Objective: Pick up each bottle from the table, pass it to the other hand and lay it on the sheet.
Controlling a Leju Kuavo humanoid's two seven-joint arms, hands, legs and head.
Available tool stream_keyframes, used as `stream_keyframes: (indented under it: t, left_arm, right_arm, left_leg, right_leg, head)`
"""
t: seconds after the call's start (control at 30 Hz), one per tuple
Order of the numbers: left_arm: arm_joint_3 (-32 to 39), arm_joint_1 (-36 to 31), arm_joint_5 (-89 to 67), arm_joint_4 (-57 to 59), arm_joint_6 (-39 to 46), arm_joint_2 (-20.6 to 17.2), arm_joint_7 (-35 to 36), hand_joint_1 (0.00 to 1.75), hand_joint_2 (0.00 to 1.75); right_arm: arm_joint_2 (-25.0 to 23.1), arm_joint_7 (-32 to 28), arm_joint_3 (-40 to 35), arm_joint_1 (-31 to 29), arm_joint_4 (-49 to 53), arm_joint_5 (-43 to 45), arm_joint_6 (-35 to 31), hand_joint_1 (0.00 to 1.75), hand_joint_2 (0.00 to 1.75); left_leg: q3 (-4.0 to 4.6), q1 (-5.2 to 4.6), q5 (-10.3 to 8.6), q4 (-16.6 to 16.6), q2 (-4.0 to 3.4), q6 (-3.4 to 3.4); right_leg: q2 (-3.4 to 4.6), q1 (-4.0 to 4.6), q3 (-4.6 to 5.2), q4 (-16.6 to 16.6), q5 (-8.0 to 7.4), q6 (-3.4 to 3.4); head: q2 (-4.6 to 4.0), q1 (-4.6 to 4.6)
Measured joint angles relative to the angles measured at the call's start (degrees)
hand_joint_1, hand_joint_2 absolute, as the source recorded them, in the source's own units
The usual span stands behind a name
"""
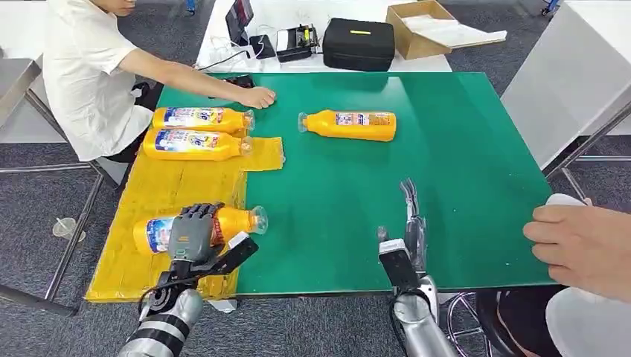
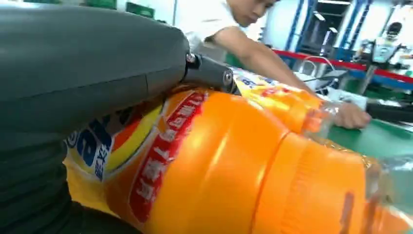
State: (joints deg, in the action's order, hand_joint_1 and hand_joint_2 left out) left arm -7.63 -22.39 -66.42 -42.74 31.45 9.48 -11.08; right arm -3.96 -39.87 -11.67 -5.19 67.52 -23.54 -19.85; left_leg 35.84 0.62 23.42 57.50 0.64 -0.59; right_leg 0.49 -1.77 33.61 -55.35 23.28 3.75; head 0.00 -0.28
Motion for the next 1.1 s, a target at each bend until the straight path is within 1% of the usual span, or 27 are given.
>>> stream_keyframes:
  t: [0.03, 0.1, 0.13, 0.17, 0.2, 0.23, 0.27, 0.43, 0.47, 0.6, 0.77, 0.83, 0.87, 0.93, 1.07, 1.1]
  left_arm:
    - [-0.7, -1.5, 0.6, 2.5, -0.6, -0.5, -0.1, 1.64, 1.75]
    - [-1.5, -3.1, 1.5, 5.3, -1.9, -1.0, -0.3, 1.62, 1.75]
    - [-1.8, -3.8, 1.6, 6.4, -2.4, -1.1, -0.3, 1.59, 1.75]
    - [-2.2, -4.4, 1.7, 7.4, -3.1, -1.3, -0.2, 1.22, 1.75]
    - [-2.4, -5.2, 1.8, 8.4, -4.0, -1.4, -0.1, 0.72, 1.75]
    - [-2.7, -5.9, 1.8, 9.4, -5.1, -1.5, 0.0, 0.07, 1.75]
    - [-3.1, -6.6, 1.8, 10.3, -6.1, -1.7, 0.1, 0.0, 1.75]
    - [-4.0, -8.3, 2.2, 13.1, -9.9, -2.1, 0.4, 0.0, 1.75]
    - [-4.2, -8.4, 2.3, 13.4, -10.2, -2.1, 0.7, 0.0, 0.0]
    - [-4.8, -9.0, 2.1, 14.1, -11.0, -2.2, 1.0, 0.0, 0.0]
    - [-6.6, -10.4, 2.4, 14.2, -19.0, -2.9, 0.5, 0.0, 0.0]
    - [-7.5, -10.8, 3.8, 14.0, -21.5, -3.3, -1.0, 0.0, 0.0]
    - [-8.2, -10.9, 4.8, 13.8, -22.3, -3.6, -2.0, 0.0, 0.0]
    - [-9.2, -10.8, 6.0, 13.3, -22.9, -4.0, -2.6, 0.0, 0.0]
    - [-11.0, -10.7, 6.9, 12.5, -23.2, -4.6, -2.6, 0.0, 0.0]
    - [-11.3, -10.7, 7.1, 12.4, -23.1, -4.7, -2.7, 0.0, 0.0]
  right_arm:
    - [-0.1, 0.0, 0.0, -0.1, -0.2, 0.2, 0.3, 0.0, 1.75]
    - [-0.3, 0.0, 0.0, -0.3, -0.4, 0.7, 0.6, 0.0, 1.75]
    - [-0.4, 0.0, 0.0, -0.3, -0.5, 1.0, 0.6, 0.0, 1.75]
    - [-0.4, 0.0, 0.1, -0.3, -0.7, 1.3, 0.6, 0.0, 1.75]
    - [-0.5, 0.0, 0.2, -0.4, -0.8, 1.6, 0.7, 0.0, 1.75]
    - [-0.5, 0.0, 0.3, -0.5, -1.0, 1.8, 0.9, 0.0, 1.75]
    - [-0.6, 0.0, 0.4, -0.7, -1.2, 2.1, 1.0, 0.0, 1.75]
    - [-0.6, 0.0, 0.5, -0.9, -1.9, 3.0, 1.2, 0.0, 1.75]
    - [-0.6, 0.0, 0.5, -0.9, -2.0, 3.1, 1.2, 0.0, 1.75]
    - [-0.6, 0.0, 0.5, -0.9, -2.4, 3.1, 1.2, 0.0, 1.75]
    - [-0.4, 0.0, 0.5, -1.3, -3.0, 2.8, 0.5, 0.0, 1.75]
    - [0.1, 0.0, 0.5, -2.1, -3.6, 0.1, -1.0, 0.0, 1.75]
    - [0.8, 0.5, 0.5, -3.0, -4.6, -3.9, -3.2, 0.0, 1.75]
    - [2.2, 0.9, 0.5, -4.8, -6.7, -8.9, -5.5, 0.0, 1.75]
    - [4.3, 0.7, 0.6, -6.9, -9.8, -10.4, -5.9, 0.0, 1.75]
    - [4.6, 1.6, 0.7, -7.3, -10.4, -11.7, -6.6, 0.0, 1.75]
  left_leg:
    - [-0.02, 0.0, 0.0, 0.0, 0.05, -0.01]
    - [-0.07, 0.0, 0.01, 0.0, 0.07, 0.0]
    - [-0.1, 0.0, 0.01, 0.0, 0.07, 0.0]
    - [-0.13, 0.0, 0.02, 0.0, 0.08, 0.01]
    - [-0.17, 0.0, 0.02, 0.0, 0.1, 0.01]
    - [-0.25, 0.0, 0.02, 0.0, 0.11, 0.01]
    - [-0.36, 0.0, 0.03, 0.0, 0.13, 0.02]
    - [-0.55, 0.01, -0.02, -0.1, 0.12, 0.07]
    - [-0.56, 0.01, -0.03, -0.1, 0.13, 0.07]
    - [-0.56, 0.0, -0.06, 0.0, 0.27, 0.03]
    - [-0.57, -0.02, -0.15, 0.0, 0.71, -0.07]
    - [-0.62, -0.02, -0.18, -0.1, 0.87, -0.05]
    - [-0.66, -0.02, -0.23, -0.1, 0.9, -0.04]
    - [-0.65, -0.03, -0.31, 0.0, 0.92, -0.1]
    - [-0.6, -0.12, -0.41, 0.0, 0.98, -0.16]
    - [-0.6, -0.13, -0.42, 0.0, 0.97, -0.16]
  right_leg:
    - [-0.02, 0.0, -0.06, 0.0, 0.0, 0.0]
    - [-0.02, 0.0, -0.11, 0.0, 0.01, 0.0]
    - [-0.02, 0.0, -0.14, 0.0, 0.01, 0.0]
    - [-0.02, 0.0, -0.17, 0.0, 0.02, 0.0]
    - [-0.03, 0.0, -0.22, 0.0, 0.02, -0.01]
    - [-0.03, 0.0, -0.29, 0.0, 0.03, -0.01]
    - [-0.03, 0.0, -0.39, 0.0, 0.04, -0.01]
    - [-0.03, 0.01, -0.56, 0.0, 0.03, -0.03]
    - [-0.03, 0.01, -0.58, 0.0, 0.03, -0.02]
    - [-0.16, 0.0, -0.65, 0.0, 0.03, -0.02]
    - [-0.64, -0.01, -0.8, 0.0, 0.12, 0.07]
    - [-0.75, -0.02, -0.92, 0.0, 0.14, 0.1]
    - [-0.77, -0.02, -0.95, 0.0, 0.13, 0.1]
    - [-0.78, -0.04, -0.95, 0.0, 0.09, 0.14]
    - [-0.87, -0.12, -0.95, 0.0, -0.02, 0.26]
    - [-0.86, -0.12, -0.94, 0.0, -0.03, 0.27]
  head:
    - [0.0, 0.0]
    - [0.0, -0.02]
    - [0.0, -0.02]
    - [0.0, -0.02]
    - [0.0, -0.02]
    - [0.0, 0.0]
    - [0.0, -0.02]
    - [0.0, -0.02]
    - [0.0, -0.02]
    - [0.0, -0.02]
    - [0.0, 0.0]
    - [0.0, -0.02]
    - [0.0, -0.02]
    - [0.0, -0.02]
    - [0.0, 0.0]
    - [0.0, -0.02]
